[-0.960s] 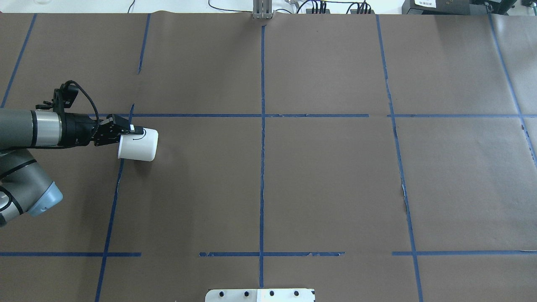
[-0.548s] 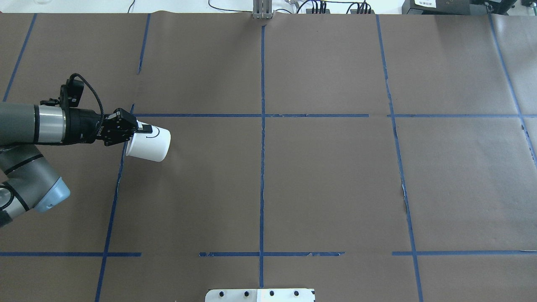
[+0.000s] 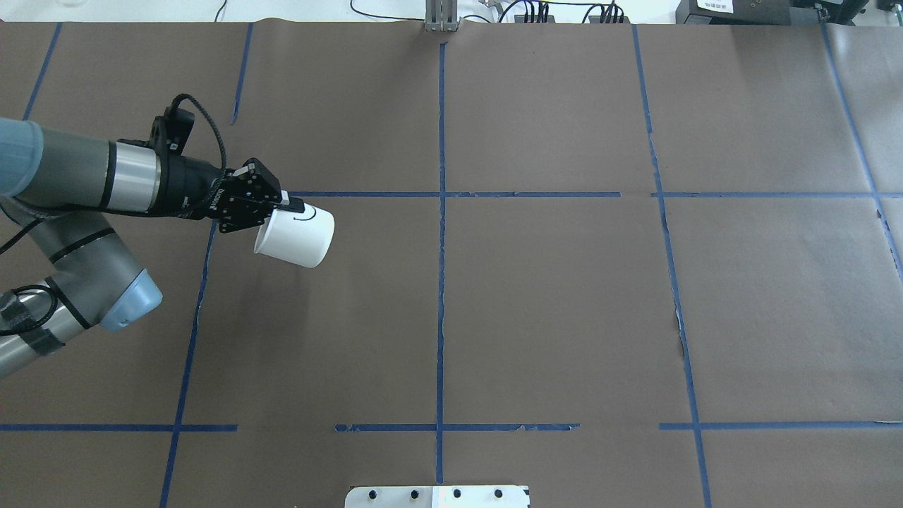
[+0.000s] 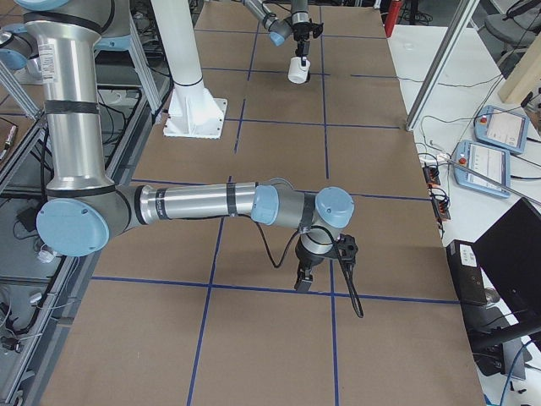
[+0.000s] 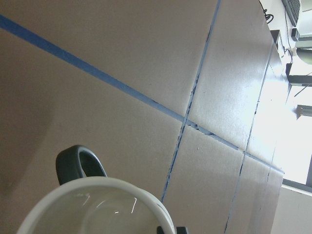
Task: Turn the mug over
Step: 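Lift the mug with the left gripper and carry it farther from the robot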
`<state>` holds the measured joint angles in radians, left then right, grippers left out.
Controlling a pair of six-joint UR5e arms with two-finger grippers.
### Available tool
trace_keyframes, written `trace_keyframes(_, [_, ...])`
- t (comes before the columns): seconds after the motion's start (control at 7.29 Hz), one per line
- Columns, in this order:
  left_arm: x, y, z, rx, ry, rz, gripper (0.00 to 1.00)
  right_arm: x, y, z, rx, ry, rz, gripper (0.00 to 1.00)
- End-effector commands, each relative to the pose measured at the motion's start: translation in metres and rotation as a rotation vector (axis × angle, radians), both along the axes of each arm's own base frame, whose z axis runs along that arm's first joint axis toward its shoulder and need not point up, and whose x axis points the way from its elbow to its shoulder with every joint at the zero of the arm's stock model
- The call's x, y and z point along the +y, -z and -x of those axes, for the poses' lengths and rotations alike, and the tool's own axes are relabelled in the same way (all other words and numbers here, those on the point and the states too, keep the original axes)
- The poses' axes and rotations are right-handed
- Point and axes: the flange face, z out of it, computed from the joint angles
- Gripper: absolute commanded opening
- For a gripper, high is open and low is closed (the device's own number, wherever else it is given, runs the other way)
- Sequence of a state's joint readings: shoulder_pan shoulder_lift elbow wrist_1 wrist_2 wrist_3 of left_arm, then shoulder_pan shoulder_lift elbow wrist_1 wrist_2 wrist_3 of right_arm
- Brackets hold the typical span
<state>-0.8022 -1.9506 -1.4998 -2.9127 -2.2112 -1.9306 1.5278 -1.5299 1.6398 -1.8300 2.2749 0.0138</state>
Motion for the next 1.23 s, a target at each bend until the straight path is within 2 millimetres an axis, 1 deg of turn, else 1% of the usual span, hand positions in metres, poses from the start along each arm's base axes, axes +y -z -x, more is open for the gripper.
trace_keyframes(0.0, [-0.020, 0.048, -0.016, -0.047, 0.042, -0.002, 0.00, 0.000, 0.000, 0.000, 0.000, 0.000, -0.001, 1.00])
trace_keyframes(0.14, [-0.033, 0.078, -0.025, -0.103, 0.079, -0.033, 0.00, 0.000, 0.000, 0.000, 0.000, 0.000, -0.001, 1.00])
trace_keyframes(0.27, [-0.046, 0.117, -0.038, -0.185, 0.121, -0.056, 0.00, 0.000, 0.000, 0.000, 0.000, 0.000, 0.001, 1.00])
trace_keyframes(0.41, [-0.039, 0.144, -0.063, -0.266, 0.125, -0.084, 0.00, 0.000, 0.000, 0.000, 0.000, 0.000, -0.001, 1.00])
trace_keyframes(0.55, [-0.039, 0.166, -0.076, -0.336, 0.138, -0.110, 0.00, 0.000, 0.000, 0.000, 0.000, 0.000, -0.001, 1.00])
trace_keyframes(0.69, [-0.031, 0.199, -0.106, -0.402, 0.114, -0.115, 0.00, 0.000, 0.000, 0.000, 0.000, 0.000, 0.001, 1.00])
trace_keyframes(0.82, [-0.017, 0.218, -0.136, -0.504, 0.108, -0.178, 0.00, 0.000, 0.000, 0.000, 0.000, 0.000, -0.001, 1.00])
trace_keyframes(0.96, [-0.008, 0.228, -0.165, -0.583, 0.105, -0.215, 0.00, 0.000, 0.001, 0.000, 0.000, 0.000, -0.002, 1.00])
trace_keyframes(1.1, [-0.015, 0.239, -0.193, -0.646, 0.076, -0.225, 0.00, 0.000, 0.000, 0.000, 0.000, 0.000, -0.001, 1.00])
